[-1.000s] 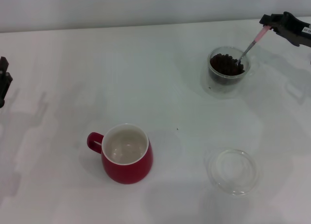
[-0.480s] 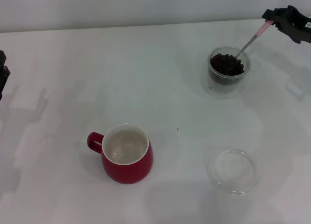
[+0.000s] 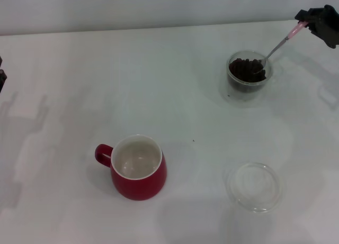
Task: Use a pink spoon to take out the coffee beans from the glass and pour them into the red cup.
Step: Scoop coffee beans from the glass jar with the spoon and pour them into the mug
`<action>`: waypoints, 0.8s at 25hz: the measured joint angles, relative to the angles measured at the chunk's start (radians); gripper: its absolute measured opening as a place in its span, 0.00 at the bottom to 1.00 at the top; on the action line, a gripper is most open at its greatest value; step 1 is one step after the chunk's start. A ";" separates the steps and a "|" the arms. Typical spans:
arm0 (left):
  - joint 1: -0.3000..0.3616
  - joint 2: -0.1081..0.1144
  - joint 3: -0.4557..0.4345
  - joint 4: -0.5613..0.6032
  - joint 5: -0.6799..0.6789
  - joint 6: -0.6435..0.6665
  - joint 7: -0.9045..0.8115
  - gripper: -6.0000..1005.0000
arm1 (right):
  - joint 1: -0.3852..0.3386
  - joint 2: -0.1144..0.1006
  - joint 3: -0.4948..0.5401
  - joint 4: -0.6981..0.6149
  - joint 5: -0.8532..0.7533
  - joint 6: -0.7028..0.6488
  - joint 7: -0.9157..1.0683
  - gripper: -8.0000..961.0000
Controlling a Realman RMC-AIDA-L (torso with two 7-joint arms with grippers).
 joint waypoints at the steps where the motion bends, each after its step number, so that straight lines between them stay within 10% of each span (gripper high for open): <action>1: 0.000 0.000 0.000 0.000 0.000 0.000 0.000 0.71 | -0.001 0.000 0.006 0.000 0.000 -0.003 0.005 0.22; 20: 0.007 -0.002 0.000 -0.009 -0.001 -0.005 0.002 0.71 | -0.030 0.016 0.123 0.045 0.000 -0.178 0.010 0.23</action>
